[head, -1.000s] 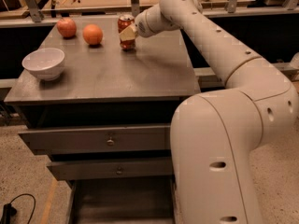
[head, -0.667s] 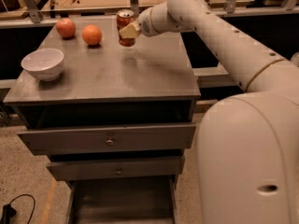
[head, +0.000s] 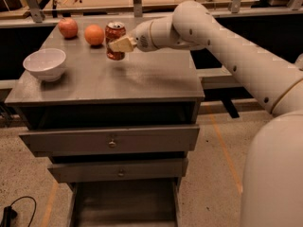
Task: Place coke can into bottom drawer
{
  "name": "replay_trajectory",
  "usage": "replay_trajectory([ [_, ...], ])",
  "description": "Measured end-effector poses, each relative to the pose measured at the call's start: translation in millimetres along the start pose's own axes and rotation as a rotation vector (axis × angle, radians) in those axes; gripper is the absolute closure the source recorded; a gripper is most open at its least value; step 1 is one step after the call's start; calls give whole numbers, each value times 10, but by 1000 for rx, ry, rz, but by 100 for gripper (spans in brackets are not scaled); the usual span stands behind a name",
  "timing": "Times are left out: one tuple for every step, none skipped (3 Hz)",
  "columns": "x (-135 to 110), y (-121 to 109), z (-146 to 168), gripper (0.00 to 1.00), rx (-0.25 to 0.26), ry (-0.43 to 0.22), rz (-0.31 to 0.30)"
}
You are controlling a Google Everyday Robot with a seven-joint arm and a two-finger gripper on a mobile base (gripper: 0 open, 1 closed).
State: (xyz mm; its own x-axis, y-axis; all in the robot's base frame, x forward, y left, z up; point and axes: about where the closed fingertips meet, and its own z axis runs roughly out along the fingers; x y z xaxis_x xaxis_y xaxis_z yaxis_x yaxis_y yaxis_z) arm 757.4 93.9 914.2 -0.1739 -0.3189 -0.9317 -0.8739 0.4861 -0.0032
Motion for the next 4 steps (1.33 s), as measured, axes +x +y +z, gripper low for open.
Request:
replay_trajectory([
  [-12,56,-6,100,-19,-4,-1],
  [-113,471,-179,100,-83,-28,-9],
  [-127,1092,-337,100,-178,-32,26],
  [-57,1626,-492,100,-221,-28,82],
])
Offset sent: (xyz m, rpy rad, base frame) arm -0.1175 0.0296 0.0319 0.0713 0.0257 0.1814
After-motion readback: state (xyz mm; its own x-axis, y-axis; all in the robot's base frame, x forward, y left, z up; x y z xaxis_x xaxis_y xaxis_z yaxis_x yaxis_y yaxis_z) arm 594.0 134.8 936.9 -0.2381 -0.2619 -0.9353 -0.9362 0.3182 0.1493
